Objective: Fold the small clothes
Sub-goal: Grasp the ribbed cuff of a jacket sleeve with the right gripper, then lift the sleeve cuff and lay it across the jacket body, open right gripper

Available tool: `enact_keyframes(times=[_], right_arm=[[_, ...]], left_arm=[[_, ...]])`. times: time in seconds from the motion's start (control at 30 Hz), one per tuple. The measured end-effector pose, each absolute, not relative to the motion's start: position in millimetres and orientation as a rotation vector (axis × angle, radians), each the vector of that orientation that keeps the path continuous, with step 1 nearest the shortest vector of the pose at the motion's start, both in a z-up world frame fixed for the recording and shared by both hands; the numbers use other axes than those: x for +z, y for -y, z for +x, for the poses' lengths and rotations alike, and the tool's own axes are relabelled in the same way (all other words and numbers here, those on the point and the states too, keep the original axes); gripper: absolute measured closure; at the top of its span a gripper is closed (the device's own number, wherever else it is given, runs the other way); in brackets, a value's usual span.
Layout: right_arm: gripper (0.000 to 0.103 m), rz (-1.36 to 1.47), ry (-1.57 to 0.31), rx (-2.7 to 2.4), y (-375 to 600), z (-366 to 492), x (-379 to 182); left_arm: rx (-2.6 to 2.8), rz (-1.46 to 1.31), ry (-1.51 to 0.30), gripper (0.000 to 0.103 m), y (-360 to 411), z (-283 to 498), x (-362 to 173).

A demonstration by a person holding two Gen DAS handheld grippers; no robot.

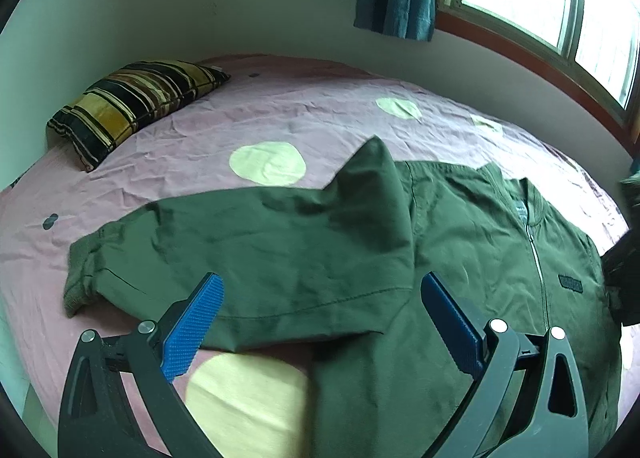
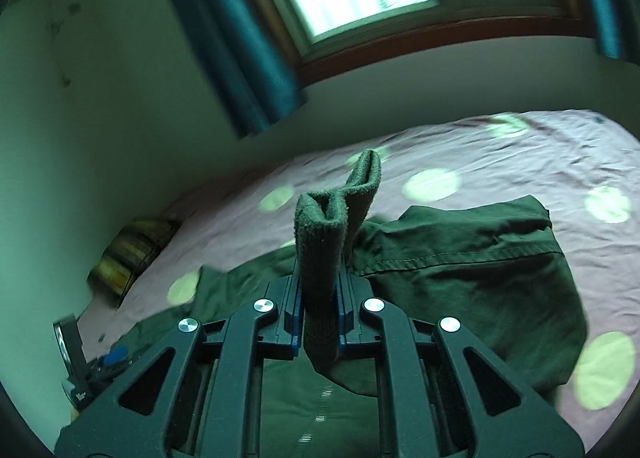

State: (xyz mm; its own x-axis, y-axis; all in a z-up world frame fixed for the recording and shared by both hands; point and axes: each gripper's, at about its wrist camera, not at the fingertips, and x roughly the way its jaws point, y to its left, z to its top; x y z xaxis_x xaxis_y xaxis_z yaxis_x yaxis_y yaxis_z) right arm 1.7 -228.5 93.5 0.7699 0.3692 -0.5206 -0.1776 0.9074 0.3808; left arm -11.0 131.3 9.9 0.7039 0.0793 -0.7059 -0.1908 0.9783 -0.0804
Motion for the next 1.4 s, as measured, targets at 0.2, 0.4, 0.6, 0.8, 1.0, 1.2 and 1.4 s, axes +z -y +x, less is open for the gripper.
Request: enact_keyframes(times=[0.2, 0.4, 0.6, 0.8, 1.0, 1.2, 1.4], right_arm=[[0.091, 0.177, -0.757, 0.373, 137, 21, 50], [0.091, 0.077, -0.888, 0.405, 91, 27, -1], [0.065, 0.107, -1.007, 0.556, 63, 28, -33], [0.046, 0.250, -0.998, 0.773, 98, 5, -13], [0.044, 0.379, -0.852, 0.519, 251, -7, 15], [0.044, 0.487, -0.915, 0.072, 392, -3, -27], [0.080, 0.506, -1.010, 0.111, 410, -1, -69]], left_arm=[[0.154, -0.175, -0.772, 0.004, -138, -10, 12], [0.145, -0.176, -0.786, 0.004, -136, -9, 8], [0.135, -0.161, -0.810, 0.004, -129, -7, 0], [0.118, -0.140, -0.824, 0.004, -122, -7, -6], [0.099, -0.133, -0.829, 0.004, -119, -6, -12], [0.085, -0.135, -0.838, 0.004, -114, -5, -17], [0.076, -0.112, -0.846, 0.004, -106, -4, -19]])
